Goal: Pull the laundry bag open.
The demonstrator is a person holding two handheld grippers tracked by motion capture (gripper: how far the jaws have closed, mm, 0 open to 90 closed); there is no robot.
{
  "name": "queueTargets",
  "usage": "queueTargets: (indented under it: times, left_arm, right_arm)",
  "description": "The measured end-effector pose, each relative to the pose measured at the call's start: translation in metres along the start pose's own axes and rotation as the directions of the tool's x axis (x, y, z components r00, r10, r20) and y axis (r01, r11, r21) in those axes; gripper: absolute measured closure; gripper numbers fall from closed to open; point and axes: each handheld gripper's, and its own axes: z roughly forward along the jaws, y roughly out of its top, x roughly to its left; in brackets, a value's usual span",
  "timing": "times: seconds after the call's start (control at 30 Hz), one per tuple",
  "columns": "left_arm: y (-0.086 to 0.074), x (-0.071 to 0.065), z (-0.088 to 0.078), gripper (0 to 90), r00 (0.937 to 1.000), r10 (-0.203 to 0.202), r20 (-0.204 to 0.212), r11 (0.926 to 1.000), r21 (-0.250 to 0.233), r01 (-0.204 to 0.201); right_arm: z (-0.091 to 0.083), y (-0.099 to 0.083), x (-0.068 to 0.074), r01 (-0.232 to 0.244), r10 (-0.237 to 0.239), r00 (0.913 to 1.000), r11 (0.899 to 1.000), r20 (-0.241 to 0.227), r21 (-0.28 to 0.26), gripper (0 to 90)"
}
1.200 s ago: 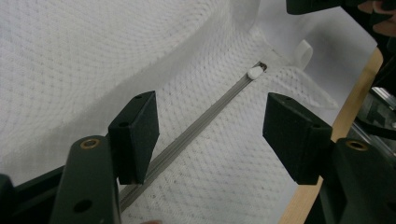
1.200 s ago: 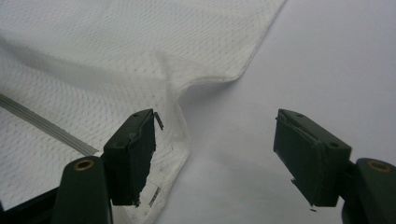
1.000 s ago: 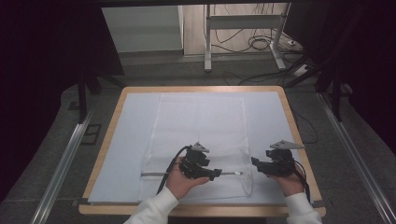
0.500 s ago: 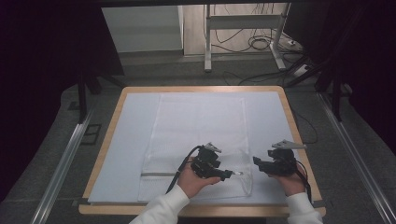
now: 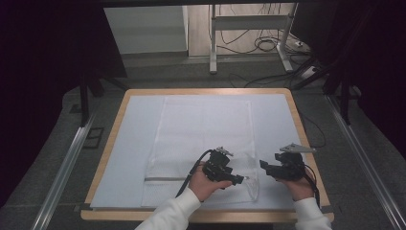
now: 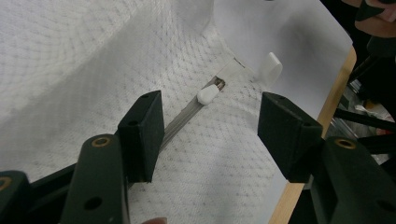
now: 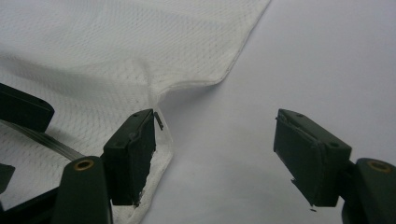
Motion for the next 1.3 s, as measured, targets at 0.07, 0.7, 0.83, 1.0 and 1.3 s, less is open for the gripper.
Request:
queueTargets:
  times: [0.07,0.7,0.83,1.0,1.3]
  left_arm:
    - [0.0,-0.001,0.002,41.6,1.0,0.001,0.001,1.0,0.006,-0.001]
    - [0.007,-0.001,0.022,50.7,0.9996,-0.023,0.014,0.9989,0.041,0.022]
    - [0.008,0.0,0.025,53.1,0.9993,-0.032,0.019,0.9984,0.047,0.031]
    - [0.008,0.001,0.026,56.6,0.9992,-0.035,0.019,0.9984,0.046,0.034]
    - [0.008,-0.002,0.026,60.2,0.9989,-0.033,0.033,0.9987,0.039,0.032]
  right_arm:
    - [0.0,0.0,0.0,-0.001,0.001,1.0,1.0,0.003,0.001,29.0]
    - [-0.003,0.0,-0.006,-0.028,0.028,0.9993,1.0,0.025,-0.002,29.0]
    - [-0.004,0.0,-0.006,-0.029,0.029,0.9993,1.0,0.022,-0.005,28.9]
    - [-0.005,0.001,-0.006,-0.036,0.036,0.9991,0.999,0.023,-0.008,28.9]
    - [-0.006,0.001,-0.006,-0.048,0.048,0.9988,0.999,0.008,-0.015,28.7]
